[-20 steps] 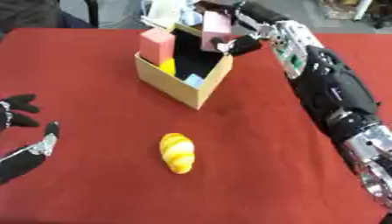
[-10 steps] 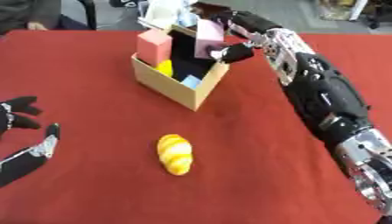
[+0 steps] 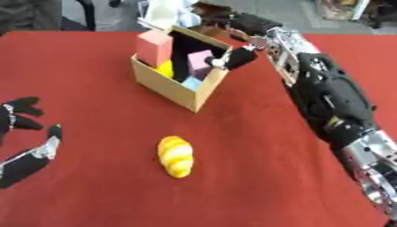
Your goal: Pick up objects on the table and place them in the box.
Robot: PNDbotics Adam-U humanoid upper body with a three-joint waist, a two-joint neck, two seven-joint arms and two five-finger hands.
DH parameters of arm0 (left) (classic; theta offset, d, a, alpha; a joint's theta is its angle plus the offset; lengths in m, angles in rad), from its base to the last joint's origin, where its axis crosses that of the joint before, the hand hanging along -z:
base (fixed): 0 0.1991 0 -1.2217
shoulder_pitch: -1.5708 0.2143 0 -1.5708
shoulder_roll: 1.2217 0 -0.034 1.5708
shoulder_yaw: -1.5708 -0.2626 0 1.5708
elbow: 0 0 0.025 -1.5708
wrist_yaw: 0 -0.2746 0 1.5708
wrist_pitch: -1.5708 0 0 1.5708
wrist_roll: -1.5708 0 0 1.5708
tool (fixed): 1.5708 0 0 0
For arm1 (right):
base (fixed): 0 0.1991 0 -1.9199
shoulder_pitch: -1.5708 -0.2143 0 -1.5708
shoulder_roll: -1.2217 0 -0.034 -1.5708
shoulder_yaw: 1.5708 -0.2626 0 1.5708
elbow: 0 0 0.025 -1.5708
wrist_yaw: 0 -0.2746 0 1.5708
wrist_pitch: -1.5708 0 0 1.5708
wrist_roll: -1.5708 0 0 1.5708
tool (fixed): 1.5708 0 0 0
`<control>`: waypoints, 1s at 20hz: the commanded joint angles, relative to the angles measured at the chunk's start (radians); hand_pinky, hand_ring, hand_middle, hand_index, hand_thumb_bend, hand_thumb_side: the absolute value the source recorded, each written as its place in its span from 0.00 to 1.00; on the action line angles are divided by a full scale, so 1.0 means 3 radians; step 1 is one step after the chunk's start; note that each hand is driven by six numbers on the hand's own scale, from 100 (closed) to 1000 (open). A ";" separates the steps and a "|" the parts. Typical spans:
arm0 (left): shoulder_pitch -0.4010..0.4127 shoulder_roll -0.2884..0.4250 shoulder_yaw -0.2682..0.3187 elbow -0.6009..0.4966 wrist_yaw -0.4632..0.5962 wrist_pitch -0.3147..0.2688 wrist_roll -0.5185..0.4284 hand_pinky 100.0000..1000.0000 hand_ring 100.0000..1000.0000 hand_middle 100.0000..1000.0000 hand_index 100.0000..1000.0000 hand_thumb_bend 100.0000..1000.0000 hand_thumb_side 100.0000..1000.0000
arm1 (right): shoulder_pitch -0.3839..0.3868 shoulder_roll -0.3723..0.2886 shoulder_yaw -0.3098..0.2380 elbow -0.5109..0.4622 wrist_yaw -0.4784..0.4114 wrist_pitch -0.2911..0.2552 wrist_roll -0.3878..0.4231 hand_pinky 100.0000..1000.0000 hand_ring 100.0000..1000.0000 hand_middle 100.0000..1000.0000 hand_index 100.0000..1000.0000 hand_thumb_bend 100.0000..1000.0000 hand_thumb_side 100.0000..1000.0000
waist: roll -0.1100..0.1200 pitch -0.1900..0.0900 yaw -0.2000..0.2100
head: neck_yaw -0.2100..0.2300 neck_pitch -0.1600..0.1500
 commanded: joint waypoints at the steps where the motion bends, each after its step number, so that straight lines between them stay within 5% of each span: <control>1: 0.0003 0.0053 0.0060 -0.0040 -0.0002 0.0002 0.0026 0.63 0.50 0.56 0.79 0.19 0.04 | -0.0019 -0.0171 0.0138 -0.0333 -0.0262 -0.0204 0.0041 0.86 0.85 0.91 0.99 0.22 0.57 | -0.0045 -0.0119 -0.0025 | 0.0039 -0.0022; 8: 0.0011 0.0062 0.0096 -0.0011 -0.0017 0.0008 0.0065 0.64 0.50 0.56 0.79 0.19 0.04 | 0.0301 -0.0521 0.0710 -0.1423 -0.1453 -0.0511 0.0599 0.85 0.83 0.87 0.97 0.17 0.57 | -0.0065 -0.0114 -0.0115 | 0.0090 -0.0020; 9: 0.0013 0.0066 0.0103 -0.0010 -0.0019 0.0010 0.0071 0.64 0.50 0.56 0.79 0.17 0.04 | 0.0347 -0.0550 0.0786 -0.1572 -0.1594 -0.0508 0.0709 0.85 0.82 0.86 0.97 0.35 0.58 | -0.0066 -0.0112 -0.0122 | 0.0095 -0.0018; 10: 0.0014 0.0069 0.0110 -0.0009 -0.0020 0.0013 0.0078 0.64 0.50 0.56 0.79 0.19 0.04 | 0.0390 -0.0565 0.0864 -0.1707 -0.1723 -0.0506 0.0826 0.85 0.82 0.86 0.97 0.16 0.57 | -0.0067 -0.0112 -0.0130 | 0.0100 -0.0017; 12: 0.0012 0.0070 0.0119 -0.0005 -0.0020 0.0018 0.0088 0.64 0.50 0.56 0.79 0.18 0.04 | 0.0452 -0.0543 0.1010 -0.1901 -0.1933 -0.0486 0.1054 0.84 0.82 0.85 0.97 0.13 0.59 | -0.0067 -0.0112 -0.0140 | 0.0106 -0.0012; 16: -0.0001 0.0065 0.0114 0.0005 -0.0017 0.0016 0.0085 0.64 0.50 0.56 0.79 0.18 0.04 | 0.0540 -0.0348 0.1205 -0.1962 -0.2063 -0.0471 0.1430 0.84 0.81 0.84 0.97 0.11 0.61 | -0.0060 -0.0112 -0.0141 | 0.0100 -0.0012; 20: -0.0012 0.0057 0.0102 0.0011 -0.0011 0.0012 0.0067 0.64 0.50 0.56 0.79 0.18 0.04 | 0.0651 -0.0104 0.1241 -0.1777 -0.1849 -0.0557 0.1523 0.83 0.81 0.84 0.97 0.09 0.58 | -0.0042 -0.0105 -0.0127 | 0.0092 -0.0017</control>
